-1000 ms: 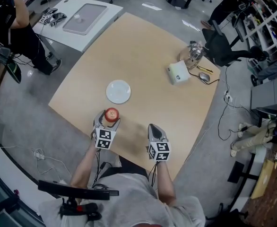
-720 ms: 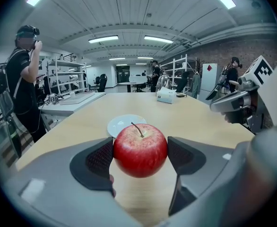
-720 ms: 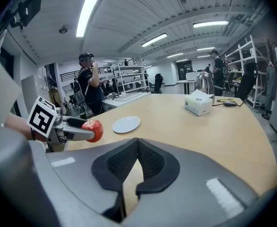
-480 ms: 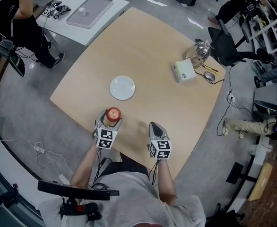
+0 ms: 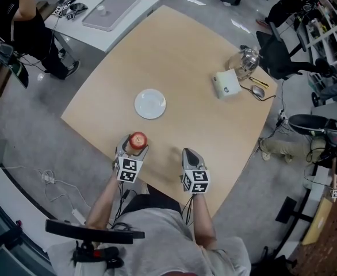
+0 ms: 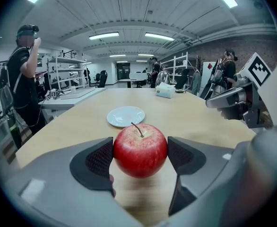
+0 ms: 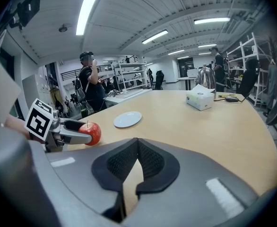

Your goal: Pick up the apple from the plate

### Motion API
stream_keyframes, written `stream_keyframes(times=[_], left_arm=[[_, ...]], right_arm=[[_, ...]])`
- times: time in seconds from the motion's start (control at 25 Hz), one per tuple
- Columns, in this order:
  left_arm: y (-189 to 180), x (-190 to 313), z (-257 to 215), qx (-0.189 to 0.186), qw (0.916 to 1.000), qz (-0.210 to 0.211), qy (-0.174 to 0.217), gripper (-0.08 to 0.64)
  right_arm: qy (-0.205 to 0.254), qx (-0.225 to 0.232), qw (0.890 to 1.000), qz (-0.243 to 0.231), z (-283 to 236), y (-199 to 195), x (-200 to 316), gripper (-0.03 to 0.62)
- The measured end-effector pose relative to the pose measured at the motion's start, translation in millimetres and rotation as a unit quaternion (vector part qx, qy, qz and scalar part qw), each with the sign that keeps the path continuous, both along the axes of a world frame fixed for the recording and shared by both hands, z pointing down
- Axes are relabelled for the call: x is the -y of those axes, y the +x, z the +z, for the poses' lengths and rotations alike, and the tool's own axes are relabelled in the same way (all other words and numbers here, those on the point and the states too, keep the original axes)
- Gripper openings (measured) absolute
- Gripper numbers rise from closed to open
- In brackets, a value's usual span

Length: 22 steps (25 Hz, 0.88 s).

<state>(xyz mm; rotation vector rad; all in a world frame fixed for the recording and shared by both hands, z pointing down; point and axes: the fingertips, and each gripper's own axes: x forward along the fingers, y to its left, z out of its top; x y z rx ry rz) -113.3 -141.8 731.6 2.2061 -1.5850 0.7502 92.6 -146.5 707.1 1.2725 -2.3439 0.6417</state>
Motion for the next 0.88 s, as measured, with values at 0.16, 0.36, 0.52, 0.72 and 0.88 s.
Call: stream_keyframes(times=[0.16,0.36,0.52,0.72,0.88], left_arm=[[-0.5,-5.8,5.2,-0.002,1.0,-0.002,-0.009,0.38],[-1.2,-9.9,9.9,-0.002,0.9999,-0.001,-0.013,0.38],[-2.4,-14.0,12.7,0.012,0.9997,0.004,-0.02,0.38],[-4.6,-17.3,17.2,0.009,0.9997,-0.001,-0.021,0.382],[-7.2,-22.2,21.4,0.007,0.9997,-0.005,-0.025,0.382]], right_arm=[[-0.002,0.001,1.0,-0.002,2.3,-0.5,-0.6,0.006],[-0.004,0.0,1.0,-0.004,2.5,-0.4,-1.0,0.006],[-0.005,-0.001,1.0,-0.004,4.1,-0.1,-2.0,0.007],[-0.006,0.0,1.0,-0.005,4.2,-1.0,-3.0,0.006],[-0.007,-0.002,1.0,-0.006,6.7,-1.0,-6.9,0.006]])
